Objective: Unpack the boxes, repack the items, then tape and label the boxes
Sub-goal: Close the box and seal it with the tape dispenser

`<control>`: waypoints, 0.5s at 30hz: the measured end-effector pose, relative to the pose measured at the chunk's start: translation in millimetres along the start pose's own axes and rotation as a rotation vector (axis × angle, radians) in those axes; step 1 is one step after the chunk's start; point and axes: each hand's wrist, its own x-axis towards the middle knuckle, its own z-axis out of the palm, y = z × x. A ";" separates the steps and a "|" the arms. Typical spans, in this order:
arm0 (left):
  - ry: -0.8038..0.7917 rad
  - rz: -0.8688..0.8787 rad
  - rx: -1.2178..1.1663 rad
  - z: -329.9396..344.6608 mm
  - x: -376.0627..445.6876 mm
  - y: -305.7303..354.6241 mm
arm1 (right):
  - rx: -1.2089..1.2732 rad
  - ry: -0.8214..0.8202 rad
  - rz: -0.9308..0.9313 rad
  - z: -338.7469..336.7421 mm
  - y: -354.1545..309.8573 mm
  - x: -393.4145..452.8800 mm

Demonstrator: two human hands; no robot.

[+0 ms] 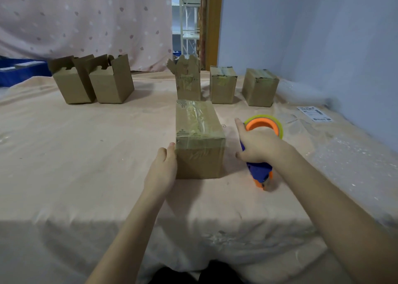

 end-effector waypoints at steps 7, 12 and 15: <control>0.068 0.017 -0.028 -7.9 -10.0 14.4 | -0.001 0.113 -0.028 8.4 -5.8 10.3; 0.128 0.099 -0.059 -12.7 -11.1 11.4 | 0.164 0.090 0.034 16.6 8.7 4.9; 0.165 0.186 -0.092 -15.4 -15.0 12.1 | 0.179 0.081 0.046 18.2 8.5 -0.3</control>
